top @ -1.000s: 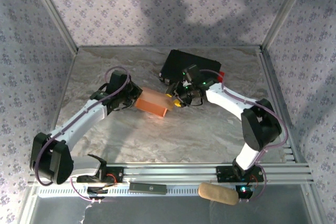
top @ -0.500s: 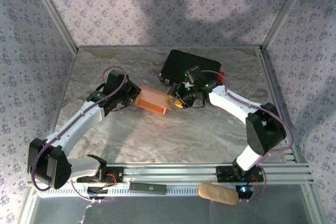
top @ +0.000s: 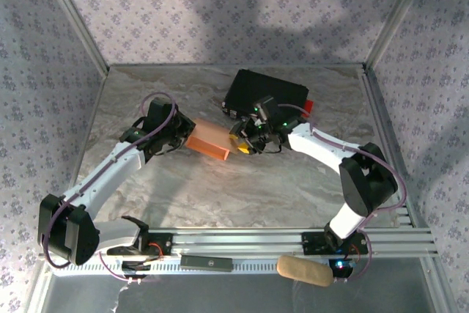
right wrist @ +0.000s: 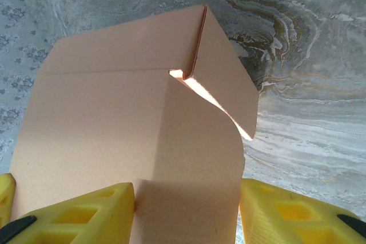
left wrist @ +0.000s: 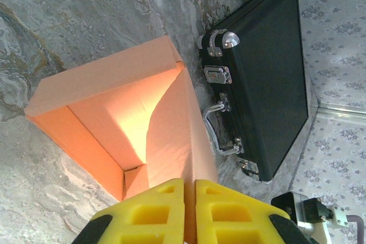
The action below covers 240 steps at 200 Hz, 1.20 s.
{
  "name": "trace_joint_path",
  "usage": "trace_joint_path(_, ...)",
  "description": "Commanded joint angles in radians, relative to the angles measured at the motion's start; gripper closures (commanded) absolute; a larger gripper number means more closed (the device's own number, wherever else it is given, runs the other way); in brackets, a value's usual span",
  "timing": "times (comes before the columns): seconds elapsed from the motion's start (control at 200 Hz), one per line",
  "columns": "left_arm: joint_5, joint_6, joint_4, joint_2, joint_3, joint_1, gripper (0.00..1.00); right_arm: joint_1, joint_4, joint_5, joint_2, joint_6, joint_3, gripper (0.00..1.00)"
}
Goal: Fold the paper box
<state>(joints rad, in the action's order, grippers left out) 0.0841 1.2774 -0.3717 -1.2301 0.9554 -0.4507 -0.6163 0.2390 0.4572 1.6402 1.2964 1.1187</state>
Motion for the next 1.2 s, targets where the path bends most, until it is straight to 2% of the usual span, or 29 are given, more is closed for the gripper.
trace_joint_path(0.0,0.015,0.021,-0.008,0.03,0.003,-0.002,1.0,-0.023,-0.047,0.043,0.027,0.036,0.03,0.48)
trace_joint_path(0.285,0.008,-0.009,-0.033,0.037,0.008,0.016,1.0,0.042,0.023,0.024,-0.096,-0.021,-0.052,0.41)
trace_joint_path(0.495,0.009,-0.007,-0.029,0.037,0.007,0.018,1.0,0.099,0.086,0.037,-0.146,-0.068,-0.01,0.39)
trace_joint_path(0.575,0.012,-0.006,-0.025,0.035,0.008,0.018,1.0,0.092,0.071,0.048,-0.116,-0.063,-0.001,0.39)
trace_joint_path(0.755,0.013,-0.006,-0.025,0.034,0.007,0.019,1.0,0.051,-0.078,0.096,-0.037,0.017,-0.021,0.39)
trace_joint_path(1.004,0.017,-0.002,-0.015,0.037,-0.001,0.018,1.0,-0.026,-0.144,0.092,0.019,0.095,-0.001,0.39)
trace_joint_path(1.194,0.023,0.001,-0.009,0.044,-0.012,0.018,1.0,-0.033,-0.192,0.076,0.031,0.134,-0.01,0.45)
